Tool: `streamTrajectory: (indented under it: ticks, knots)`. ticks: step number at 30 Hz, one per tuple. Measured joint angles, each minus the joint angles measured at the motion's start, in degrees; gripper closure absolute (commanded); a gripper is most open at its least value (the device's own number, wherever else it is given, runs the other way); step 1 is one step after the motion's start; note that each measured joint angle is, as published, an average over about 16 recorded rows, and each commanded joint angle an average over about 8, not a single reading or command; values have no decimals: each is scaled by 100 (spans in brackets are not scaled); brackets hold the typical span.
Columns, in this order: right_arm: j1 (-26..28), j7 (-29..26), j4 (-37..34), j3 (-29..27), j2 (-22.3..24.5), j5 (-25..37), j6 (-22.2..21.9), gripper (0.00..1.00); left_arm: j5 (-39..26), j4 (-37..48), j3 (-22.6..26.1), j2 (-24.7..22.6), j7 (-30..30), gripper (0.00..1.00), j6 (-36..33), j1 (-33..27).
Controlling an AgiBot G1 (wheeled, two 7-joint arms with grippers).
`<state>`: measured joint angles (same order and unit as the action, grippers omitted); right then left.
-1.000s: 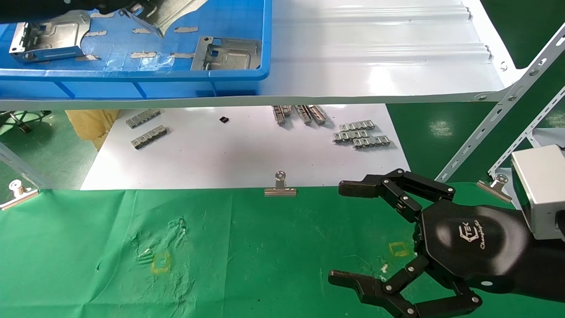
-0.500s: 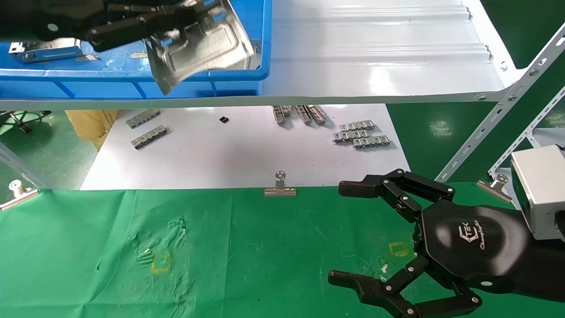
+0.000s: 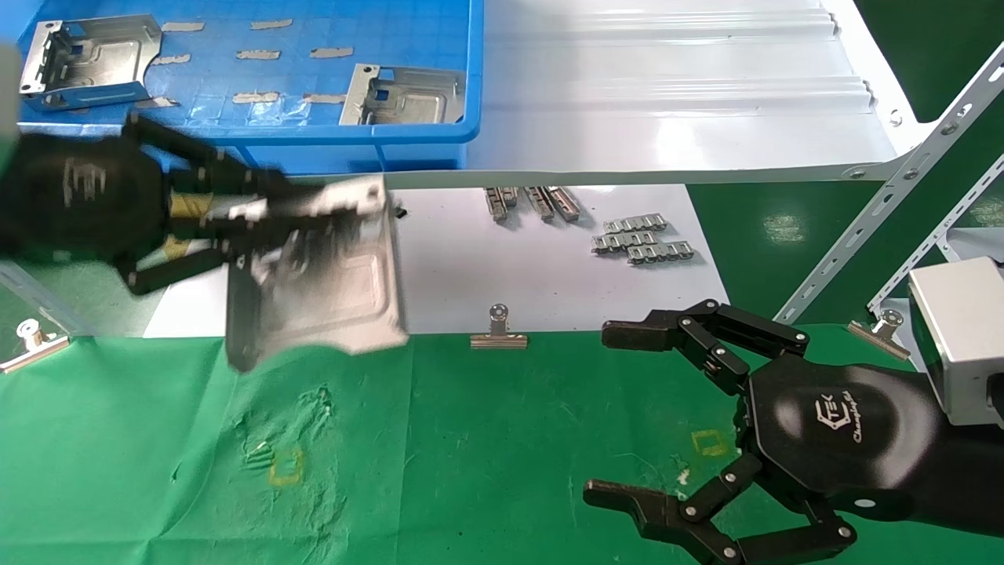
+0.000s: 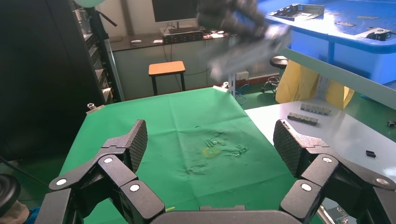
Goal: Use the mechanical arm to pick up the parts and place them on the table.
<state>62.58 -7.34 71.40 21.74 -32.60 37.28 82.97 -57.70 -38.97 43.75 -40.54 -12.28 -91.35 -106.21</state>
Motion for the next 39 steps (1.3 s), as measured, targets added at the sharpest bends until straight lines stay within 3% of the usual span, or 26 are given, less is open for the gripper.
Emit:
streamTrajectory:
  ticks: [9, 11, 13, 18, 20, 30, 39]
  knots:
    - [0, 0, 0, 0, 0, 0, 0, 0, -483, 365, 811, 107, -1371, 100, 96, 453]
    - [0, 0, 0, 0, 0, 0, 0, 0, -593, 573, 935, 45, -1673, 95, 103, 535]
    - [0, 0, 0, 0, 0, 0, 0, 0, -672, 797, 1037, -31, -1936, 79, 105, 609]
    - [0, 0, 0, 0, 0, 0, 0, 0, -732, 1344, 1213, -228, -2445, 18, 114, 757]
    - [0, 0, 0, 0, 0, 0, 0, 0, -714, 1553, 1253, -302, -2605, 2, 126, 799]
    - [0, 0, 0, 1, 0, 0, 0, 0, -599, 2335, 1346, -588, -3130, 0, 137, 847]
    - [0, 0, 0, 1, 0, 0, 0, 0, -162, 2537, 1315, -535, -2709, 0, 13, 935]
